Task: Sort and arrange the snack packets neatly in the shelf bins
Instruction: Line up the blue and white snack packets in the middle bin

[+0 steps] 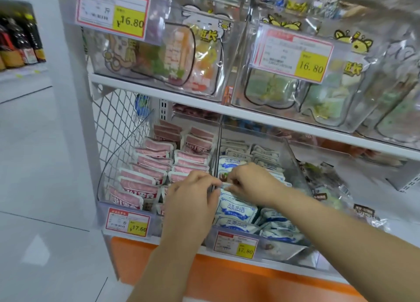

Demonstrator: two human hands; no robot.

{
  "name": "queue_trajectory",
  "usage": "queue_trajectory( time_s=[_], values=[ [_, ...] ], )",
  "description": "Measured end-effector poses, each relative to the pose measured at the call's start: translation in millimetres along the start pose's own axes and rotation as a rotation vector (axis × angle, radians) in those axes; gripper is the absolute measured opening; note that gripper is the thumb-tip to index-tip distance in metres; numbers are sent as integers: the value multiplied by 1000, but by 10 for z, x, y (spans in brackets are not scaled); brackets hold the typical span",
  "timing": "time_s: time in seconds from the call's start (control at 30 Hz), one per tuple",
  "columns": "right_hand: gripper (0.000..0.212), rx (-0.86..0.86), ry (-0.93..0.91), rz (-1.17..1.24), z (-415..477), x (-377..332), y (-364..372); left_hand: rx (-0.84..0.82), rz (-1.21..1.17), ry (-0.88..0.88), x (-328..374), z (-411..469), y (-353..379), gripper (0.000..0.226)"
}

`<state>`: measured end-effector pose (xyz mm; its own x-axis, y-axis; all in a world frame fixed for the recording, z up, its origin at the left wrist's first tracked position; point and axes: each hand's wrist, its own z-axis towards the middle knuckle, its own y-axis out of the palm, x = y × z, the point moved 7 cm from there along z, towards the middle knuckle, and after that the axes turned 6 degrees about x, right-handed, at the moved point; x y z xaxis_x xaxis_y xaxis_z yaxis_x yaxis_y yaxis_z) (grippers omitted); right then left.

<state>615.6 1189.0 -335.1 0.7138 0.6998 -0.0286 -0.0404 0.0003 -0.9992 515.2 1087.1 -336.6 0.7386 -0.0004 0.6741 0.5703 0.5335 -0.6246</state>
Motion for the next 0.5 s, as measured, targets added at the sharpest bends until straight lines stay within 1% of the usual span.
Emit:
queue_trajectory(
  time_s=[0.07, 0.2, 0.23, 0.3, 0.33, 0.37, 0.43, 0.5],
  values=[
    [25, 86, -31, -42, -49, -30, 4, -3, 4, 1, 0, 6, 0, 16],
    [26, 125, 48, -10, 43, 117, 0, -12, 9, -13, -5, 0, 18, 17],
    [26, 162, 63, 35, 71, 136, -36, -12, 8, -12, 1, 1, 22, 18],
    [31, 317, 77, 117, 105, 162, -159, -14, 12, -11, 3, 0, 28, 18],
    [34, 364, 75, 109, 117, 175, -203, -12, 11, -9, 6, 3, 30, 18],
    [34, 347, 82, 75, 139, 206, -185, -9, 7, -7, 9, 2, 28, 18],
    [29, 186, 102, 21, 144, 214, -87, -4, -2, -2, 12, 1, 27, 17],
    [35, 26, 88, -33, 107, 191, 5, 0, -13, 0, 7, 2, 25, 16]
  ],
)
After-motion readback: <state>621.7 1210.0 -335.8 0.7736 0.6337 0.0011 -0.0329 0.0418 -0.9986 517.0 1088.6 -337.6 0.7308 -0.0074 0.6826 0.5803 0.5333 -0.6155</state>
